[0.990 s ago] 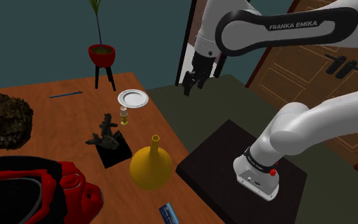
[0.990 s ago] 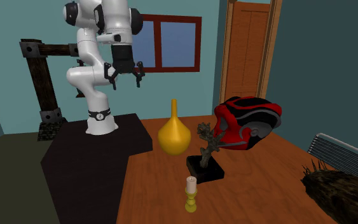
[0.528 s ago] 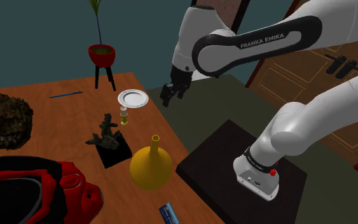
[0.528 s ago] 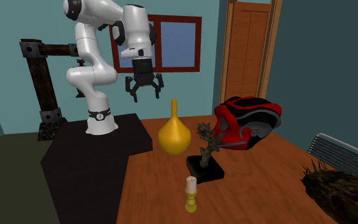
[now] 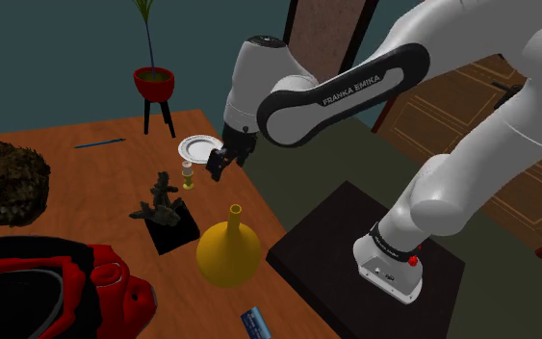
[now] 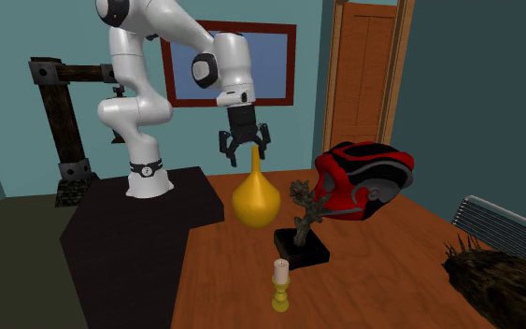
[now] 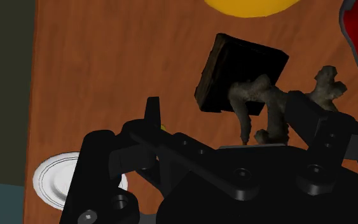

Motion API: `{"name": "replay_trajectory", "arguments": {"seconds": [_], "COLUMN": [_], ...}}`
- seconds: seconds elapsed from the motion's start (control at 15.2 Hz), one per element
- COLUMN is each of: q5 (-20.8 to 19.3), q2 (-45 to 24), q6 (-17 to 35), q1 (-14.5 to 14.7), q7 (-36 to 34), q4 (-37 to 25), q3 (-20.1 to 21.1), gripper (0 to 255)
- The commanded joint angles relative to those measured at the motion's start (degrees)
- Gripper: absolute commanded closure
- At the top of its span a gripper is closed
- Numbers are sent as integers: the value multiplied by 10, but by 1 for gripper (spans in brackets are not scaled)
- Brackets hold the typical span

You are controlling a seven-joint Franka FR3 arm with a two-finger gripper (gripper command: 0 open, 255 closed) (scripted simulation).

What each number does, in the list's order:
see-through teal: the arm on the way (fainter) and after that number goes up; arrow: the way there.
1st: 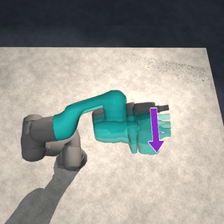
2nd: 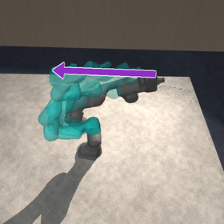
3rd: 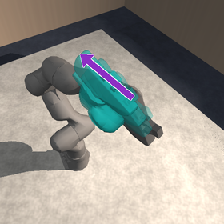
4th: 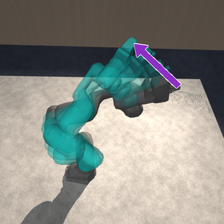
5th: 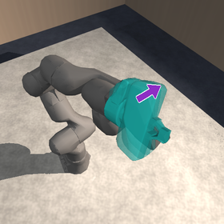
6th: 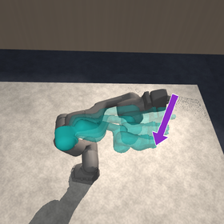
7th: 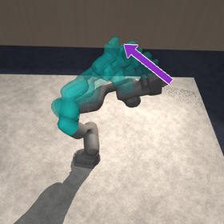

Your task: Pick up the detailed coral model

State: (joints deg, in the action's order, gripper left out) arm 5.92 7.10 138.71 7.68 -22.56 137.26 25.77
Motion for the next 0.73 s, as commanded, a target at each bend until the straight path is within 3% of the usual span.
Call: {"name": "replay_trajectory", "arguments": {"seconds": [0.0,0.33,0.66], "q5": [-33,-129,-220], "q2": [-51,-159,-263], "q6": [25,71,94], "q1": [1,25,80], "q7": [-33,-116,-189], "q4": [-33,-103,-192], "q3": [16,27,5], "gripper": [0,0,0]}}
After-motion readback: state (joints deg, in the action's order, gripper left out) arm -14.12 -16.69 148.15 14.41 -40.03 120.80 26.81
